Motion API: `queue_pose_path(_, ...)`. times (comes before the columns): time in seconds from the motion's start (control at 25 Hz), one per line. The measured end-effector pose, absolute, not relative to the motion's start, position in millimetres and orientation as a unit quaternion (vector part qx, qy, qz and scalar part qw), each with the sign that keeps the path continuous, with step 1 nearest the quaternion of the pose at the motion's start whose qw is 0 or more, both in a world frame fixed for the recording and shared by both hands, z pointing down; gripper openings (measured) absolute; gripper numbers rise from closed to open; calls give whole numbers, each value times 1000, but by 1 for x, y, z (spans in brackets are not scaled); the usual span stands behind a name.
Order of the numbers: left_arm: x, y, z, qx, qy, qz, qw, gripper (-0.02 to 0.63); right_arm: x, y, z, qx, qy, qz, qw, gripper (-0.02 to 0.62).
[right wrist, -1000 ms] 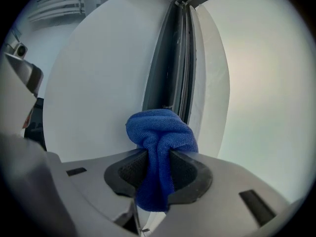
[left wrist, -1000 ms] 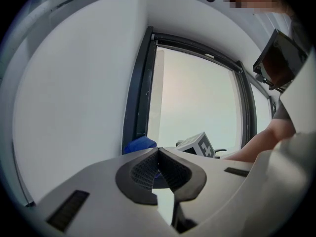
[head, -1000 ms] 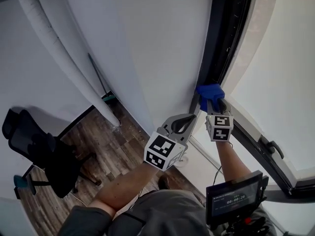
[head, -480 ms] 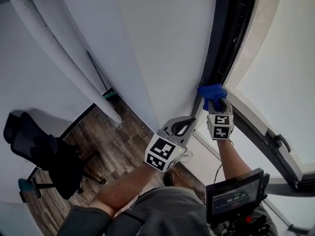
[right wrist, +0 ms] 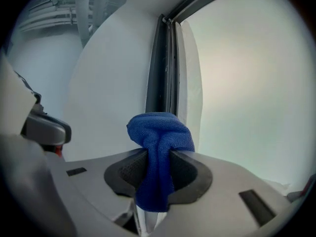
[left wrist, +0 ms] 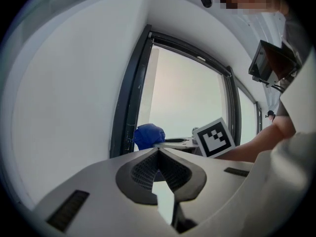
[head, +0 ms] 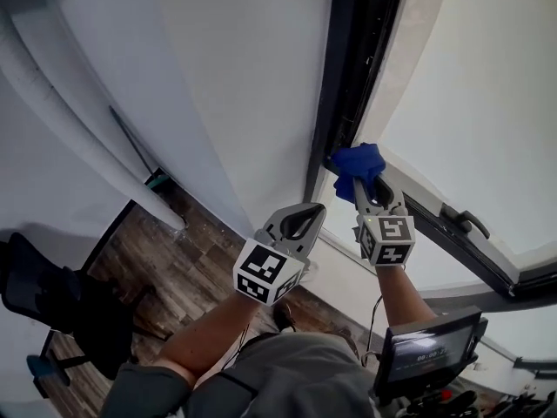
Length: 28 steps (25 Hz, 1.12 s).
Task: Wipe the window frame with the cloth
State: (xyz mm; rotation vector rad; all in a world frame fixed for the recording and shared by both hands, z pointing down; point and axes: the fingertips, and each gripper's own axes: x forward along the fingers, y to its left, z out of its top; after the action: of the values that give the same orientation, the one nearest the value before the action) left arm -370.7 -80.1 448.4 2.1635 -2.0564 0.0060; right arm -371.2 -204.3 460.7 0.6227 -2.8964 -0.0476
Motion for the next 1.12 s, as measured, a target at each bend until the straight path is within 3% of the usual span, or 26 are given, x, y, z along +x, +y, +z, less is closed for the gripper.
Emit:
queue_pose_path(0.32,-315,-96,438,751,-656,-3,76,8,-268,-199,427,246,-967,11,67,127)
queue_pose_path(1.12,-76,-143,385,819,-572,15,49,8,16,-204,372,346,-937,25,30,126)
